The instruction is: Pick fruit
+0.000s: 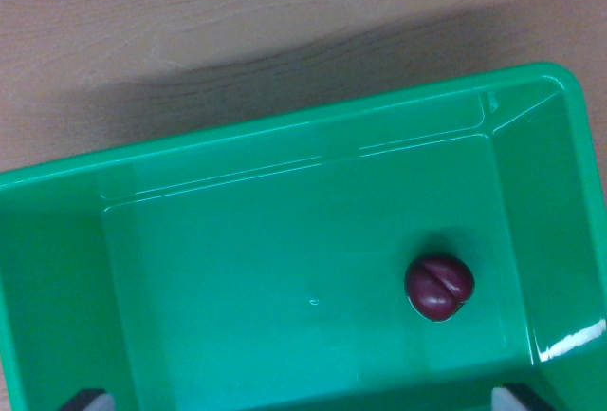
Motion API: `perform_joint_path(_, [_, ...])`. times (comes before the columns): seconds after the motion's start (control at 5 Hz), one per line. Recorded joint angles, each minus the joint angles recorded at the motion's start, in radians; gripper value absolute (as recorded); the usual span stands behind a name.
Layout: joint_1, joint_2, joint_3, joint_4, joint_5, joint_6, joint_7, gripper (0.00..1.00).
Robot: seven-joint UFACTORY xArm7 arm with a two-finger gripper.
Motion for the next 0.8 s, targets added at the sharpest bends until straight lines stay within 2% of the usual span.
perform_joint_path(0.2, [-0.0005,0.003,0.000,-0.007,-0.0017,-0.009,0.000,0.00])
perform_joint_path(0.4, [-0.0005,0.003,0.000,-0.007,-0.0017,-0.009,0.000,0.00])
perform_joint_path(0.6, [-0.0012,0.007,-0.001,-0.019,-0.0046,-0.024,0.000,0.00])
perform_joint_path(0.8, [-0.0012,0.007,-0.001,-0.019,-0.0046,-0.024,0.000,0.00])
